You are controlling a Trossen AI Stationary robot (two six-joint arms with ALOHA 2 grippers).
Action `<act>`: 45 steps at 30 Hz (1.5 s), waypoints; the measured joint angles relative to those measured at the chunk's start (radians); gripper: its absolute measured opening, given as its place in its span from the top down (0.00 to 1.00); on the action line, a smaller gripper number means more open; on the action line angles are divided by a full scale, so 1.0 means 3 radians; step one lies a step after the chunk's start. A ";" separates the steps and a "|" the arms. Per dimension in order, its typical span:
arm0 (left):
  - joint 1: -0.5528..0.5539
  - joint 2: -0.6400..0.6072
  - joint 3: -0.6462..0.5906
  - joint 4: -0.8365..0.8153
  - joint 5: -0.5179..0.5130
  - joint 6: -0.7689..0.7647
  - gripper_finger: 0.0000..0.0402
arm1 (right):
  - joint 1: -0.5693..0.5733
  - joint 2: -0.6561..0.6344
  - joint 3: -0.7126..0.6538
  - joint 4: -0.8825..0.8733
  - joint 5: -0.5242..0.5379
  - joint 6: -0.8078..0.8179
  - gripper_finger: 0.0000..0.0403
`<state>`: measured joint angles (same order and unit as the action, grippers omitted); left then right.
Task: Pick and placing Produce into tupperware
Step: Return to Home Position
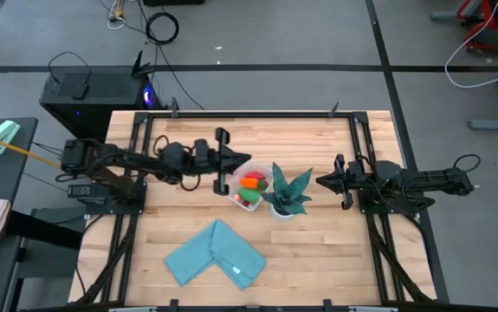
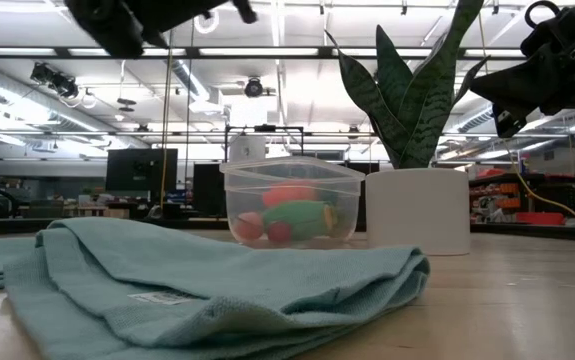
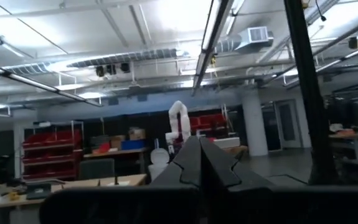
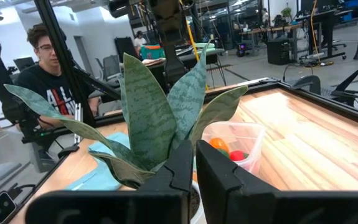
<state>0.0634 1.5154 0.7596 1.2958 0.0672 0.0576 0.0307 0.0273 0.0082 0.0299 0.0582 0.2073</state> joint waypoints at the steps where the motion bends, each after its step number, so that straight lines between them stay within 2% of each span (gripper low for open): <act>1: 0.0000 -0.0070 -0.0059 0.0005 -0.0019 0.0015 1.00 | -0.0001 0.0000 0.0000 0.0001 0.0000 0.0000 0.94; 8: -0.0011 -0.0595 -0.0592 0.0301 -0.0157 0.0124 1.00 | 0.0000 0.0000 0.0000 0.0000 0.0001 0.0000 0.94; 23: 0.0043 -0.1417 -0.1476 0.0145 -0.0238 0.0198 1.00 | 0.0000 0.0000 0.0000 0.0001 0.0000 0.0000 0.94; 32: 0.0047 -0.1745 -0.1825 0.0150 -0.0446 0.0200 1.00 | 0.0000 0.0000 0.0000 0.0000 0.0000 0.0000 0.94; 45: 0.0047 -0.2135 -0.2182 0.0147 -0.0511 0.0200 1.00 | 0.0000 0.0001 0.0000 0.0001 0.0001 0.0000 0.94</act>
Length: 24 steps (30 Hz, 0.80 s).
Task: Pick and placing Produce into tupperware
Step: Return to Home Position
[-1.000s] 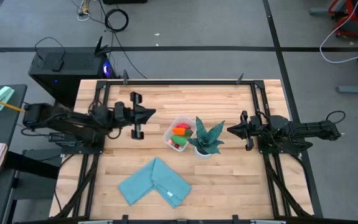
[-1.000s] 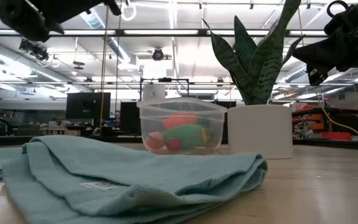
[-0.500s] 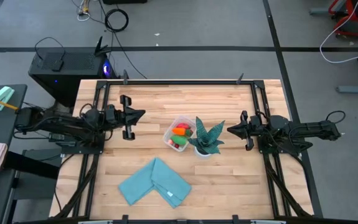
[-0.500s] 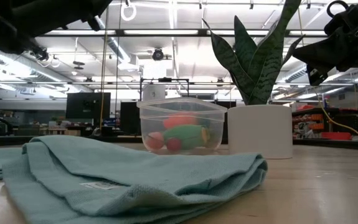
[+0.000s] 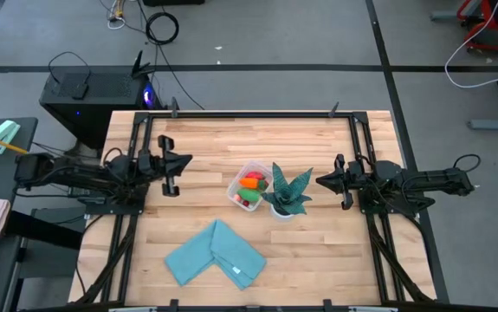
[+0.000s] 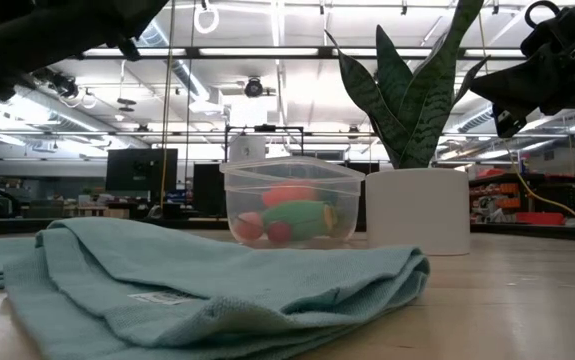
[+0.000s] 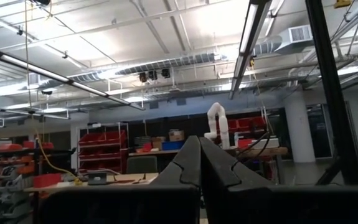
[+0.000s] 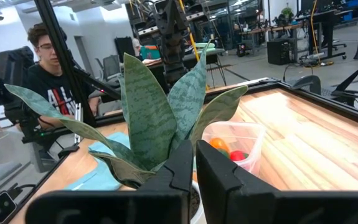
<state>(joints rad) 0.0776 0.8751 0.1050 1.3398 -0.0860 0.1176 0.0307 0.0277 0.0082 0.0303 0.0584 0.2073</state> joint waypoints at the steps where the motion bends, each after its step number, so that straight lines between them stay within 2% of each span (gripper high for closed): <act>1: 0.0000 -0.0021 -0.0018 -0.0003 0.0000 0.0000 1.00 | -0.0001 0.0000 0.0000 -0.0001 0.0000 0.0000 0.94; 15: 0.0001 -0.0292 -0.0323 -0.0030 -0.0090 0.0084 1.00 | -0.0001 0.0000 0.0000 0.0000 0.0001 0.0000 0.94; 24: 0.0011 -0.0329 -0.0323 -0.0628 -0.0087 0.0048 1.00 | 0.0000 0.0000 0.0000 -0.0001 -0.0001 0.0000 0.94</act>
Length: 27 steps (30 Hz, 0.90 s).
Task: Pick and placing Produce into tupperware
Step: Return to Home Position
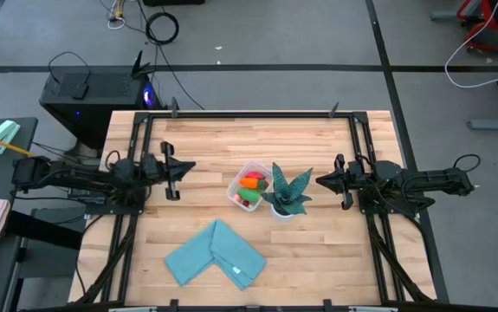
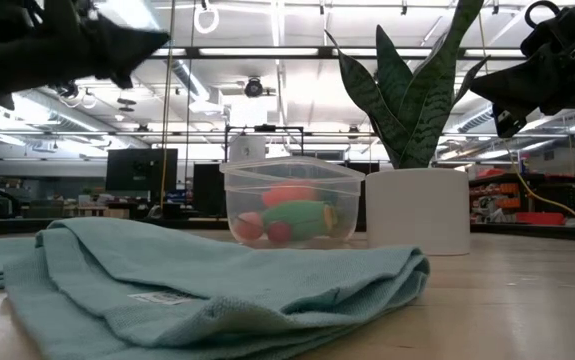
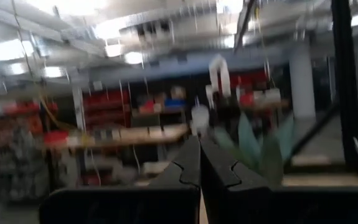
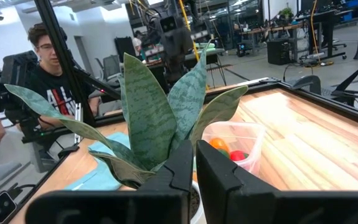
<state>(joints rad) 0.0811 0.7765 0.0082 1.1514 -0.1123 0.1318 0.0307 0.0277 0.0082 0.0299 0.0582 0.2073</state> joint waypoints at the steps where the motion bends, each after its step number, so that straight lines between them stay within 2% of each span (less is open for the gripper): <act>1: 0.0000 0.0001 0.0000 -0.0130 0.0001 -0.0044 1.00 | -0.0001 0.0000 0.0000 0.0000 0.0000 0.0000 0.94; 12: 0.0000 0.0001 -0.0001 -0.0799 0.0003 -0.0250 1.00 | -0.0001 0.0000 0.0000 0.0000 0.0001 0.0000 0.94; 17: -0.0001 -0.0002 -0.0001 -0.0901 0.0144 -0.0283 0.99 | -0.0001 0.0000 0.0001 0.0001 0.0001 0.0000 0.94; 20: 0.0000 -0.0058 -0.0002 -0.0999 0.0188 -0.0290 0.99 | 0.0000 0.0000 0.0000 0.0001 0.0001 0.0000 0.94; 27: -0.0002 -0.0366 -0.0003 -0.1666 0.0190 -0.0392 0.99 | -0.0001 0.0000 0.0000 0.0000 0.0000 0.0000 0.94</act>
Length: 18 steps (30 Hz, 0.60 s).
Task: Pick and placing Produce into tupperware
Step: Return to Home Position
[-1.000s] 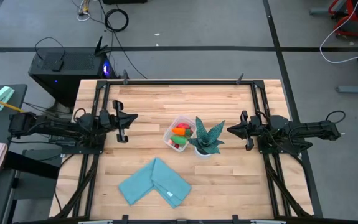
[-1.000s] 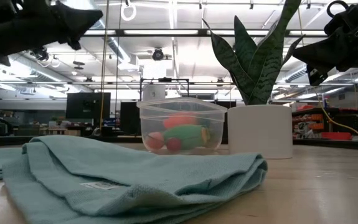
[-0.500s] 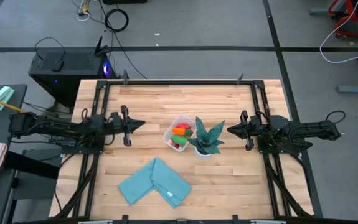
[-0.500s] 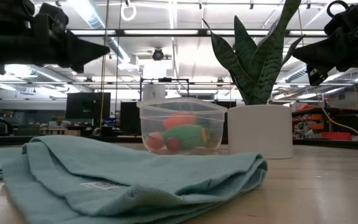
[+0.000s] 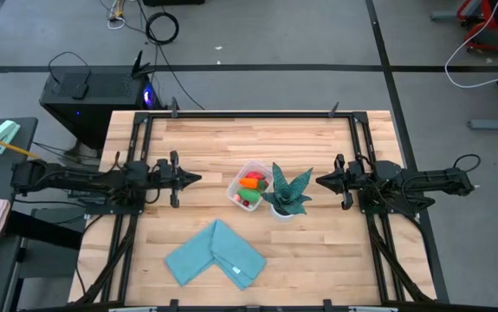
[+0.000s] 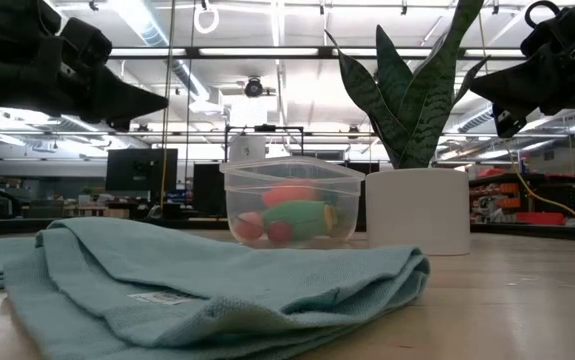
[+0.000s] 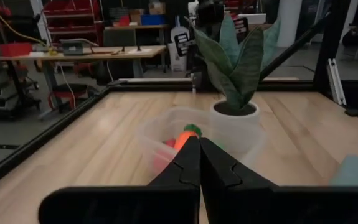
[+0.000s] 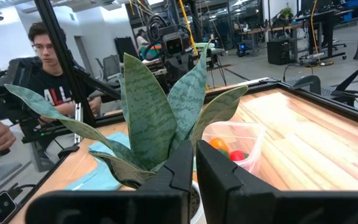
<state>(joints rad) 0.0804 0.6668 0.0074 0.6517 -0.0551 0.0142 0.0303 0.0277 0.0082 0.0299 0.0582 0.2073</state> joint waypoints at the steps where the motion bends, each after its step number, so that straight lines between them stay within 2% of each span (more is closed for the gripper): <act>1: -0.0006 -0.0050 0.0000 -0.0056 0.0000 -0.0007 0.99 | 0.0001 0.0000 0.0000 0.0000 0.0001 0.0000 0.94; 18: -0.0076 -0.0987 0.0000 -0.0894 0.0001 0.0012 0.99 | 0.0000 0.0000 0.0000 0.0001 0.0001 0.0000 0.94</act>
<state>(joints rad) 0.0578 0.3707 0.0074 0.3836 -0.0547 0.0179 0.0303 0.0277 0.0082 0.0303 0.0586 0.2073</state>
